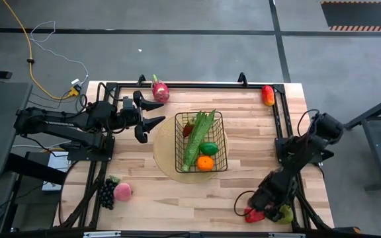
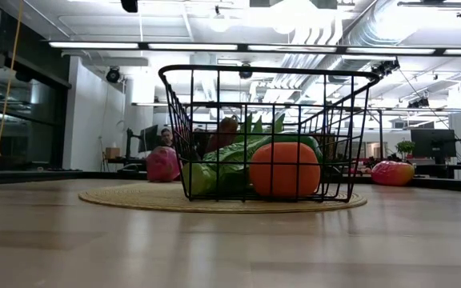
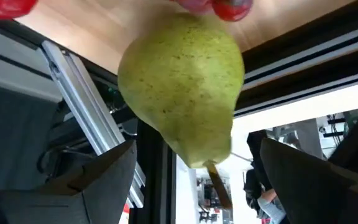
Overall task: Build produce basket
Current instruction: Put the pear into the wire basket
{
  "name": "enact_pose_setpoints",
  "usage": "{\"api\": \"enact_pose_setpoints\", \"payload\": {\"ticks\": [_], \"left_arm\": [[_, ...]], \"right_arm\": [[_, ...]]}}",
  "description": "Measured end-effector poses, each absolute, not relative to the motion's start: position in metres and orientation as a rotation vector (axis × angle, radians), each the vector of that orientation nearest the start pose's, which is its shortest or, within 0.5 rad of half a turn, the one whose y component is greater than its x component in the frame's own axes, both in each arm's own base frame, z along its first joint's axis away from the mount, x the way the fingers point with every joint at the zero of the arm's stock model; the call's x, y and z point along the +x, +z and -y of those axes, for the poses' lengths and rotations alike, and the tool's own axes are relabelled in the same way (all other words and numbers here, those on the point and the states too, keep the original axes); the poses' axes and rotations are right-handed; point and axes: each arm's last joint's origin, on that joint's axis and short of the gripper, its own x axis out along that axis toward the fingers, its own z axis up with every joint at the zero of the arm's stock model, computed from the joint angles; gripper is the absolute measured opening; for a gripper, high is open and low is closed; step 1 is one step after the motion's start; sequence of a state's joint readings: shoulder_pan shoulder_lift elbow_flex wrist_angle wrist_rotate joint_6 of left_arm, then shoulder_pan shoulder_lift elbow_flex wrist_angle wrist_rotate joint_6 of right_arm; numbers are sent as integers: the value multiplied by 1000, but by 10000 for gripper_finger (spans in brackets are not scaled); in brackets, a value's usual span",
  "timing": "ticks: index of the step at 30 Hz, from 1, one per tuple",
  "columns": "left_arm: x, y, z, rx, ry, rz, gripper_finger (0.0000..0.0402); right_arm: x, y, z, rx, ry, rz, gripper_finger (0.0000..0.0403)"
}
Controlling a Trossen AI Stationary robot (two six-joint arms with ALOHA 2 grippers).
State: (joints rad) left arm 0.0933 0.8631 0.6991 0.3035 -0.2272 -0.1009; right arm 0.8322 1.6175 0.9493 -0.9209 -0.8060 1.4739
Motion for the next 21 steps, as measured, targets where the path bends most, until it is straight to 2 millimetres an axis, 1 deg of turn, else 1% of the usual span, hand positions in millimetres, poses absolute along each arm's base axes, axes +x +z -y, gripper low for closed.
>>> {"api": "enact_pose_setpoints", "payload": {"ticks": [4, 7, 21], "left_arm": [[193, 337, -25, -109, 312, 156, 252], [193, 337, -25, -109, 313, 156, 252], [193, 337, -25, -109, 313, 156, 252]], "right_arm": [[163, 171, -210, 825, -218, -2244, 331], [164, 171, -212, 833, -194, -2239, 322], [164, 171, -212, 825, -181, -2241, 221]]}}
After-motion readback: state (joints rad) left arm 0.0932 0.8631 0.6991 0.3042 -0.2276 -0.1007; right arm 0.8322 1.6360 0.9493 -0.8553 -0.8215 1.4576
